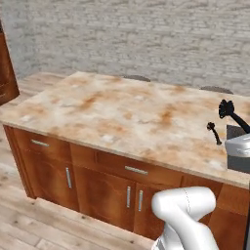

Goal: Locate and retrieve the dish brush and dish brush from the cabinet. Place them next to the sink.

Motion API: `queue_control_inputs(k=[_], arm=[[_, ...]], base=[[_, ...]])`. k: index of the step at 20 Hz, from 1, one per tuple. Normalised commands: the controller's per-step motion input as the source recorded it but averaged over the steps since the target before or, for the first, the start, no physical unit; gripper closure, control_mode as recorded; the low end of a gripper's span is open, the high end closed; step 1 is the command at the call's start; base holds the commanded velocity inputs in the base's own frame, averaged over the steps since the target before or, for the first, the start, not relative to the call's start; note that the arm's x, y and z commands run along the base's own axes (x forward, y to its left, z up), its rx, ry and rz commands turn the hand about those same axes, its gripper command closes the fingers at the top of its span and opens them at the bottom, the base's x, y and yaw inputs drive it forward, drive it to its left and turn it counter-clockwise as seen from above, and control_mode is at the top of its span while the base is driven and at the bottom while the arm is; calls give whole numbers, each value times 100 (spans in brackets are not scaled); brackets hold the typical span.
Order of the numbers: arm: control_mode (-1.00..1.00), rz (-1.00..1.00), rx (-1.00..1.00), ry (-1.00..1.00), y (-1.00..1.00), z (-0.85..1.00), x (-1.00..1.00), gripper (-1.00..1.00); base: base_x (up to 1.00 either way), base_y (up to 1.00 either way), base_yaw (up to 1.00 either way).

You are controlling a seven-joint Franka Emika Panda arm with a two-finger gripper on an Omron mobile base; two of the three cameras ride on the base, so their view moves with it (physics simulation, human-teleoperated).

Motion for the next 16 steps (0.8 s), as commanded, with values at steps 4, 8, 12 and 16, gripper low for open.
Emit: queue_control_inputs(k=[4,8,12,16], arm=[[100,0,0,0,0,0,0,100],[100,0,0,0,0,0,0,100],[100,0,0,0,0,0,0,100],[100,0,0,0,0,0,0,100]], base=[[0,0,-50],[0,0,-50],[0,0,-50],[0,0,-49]])
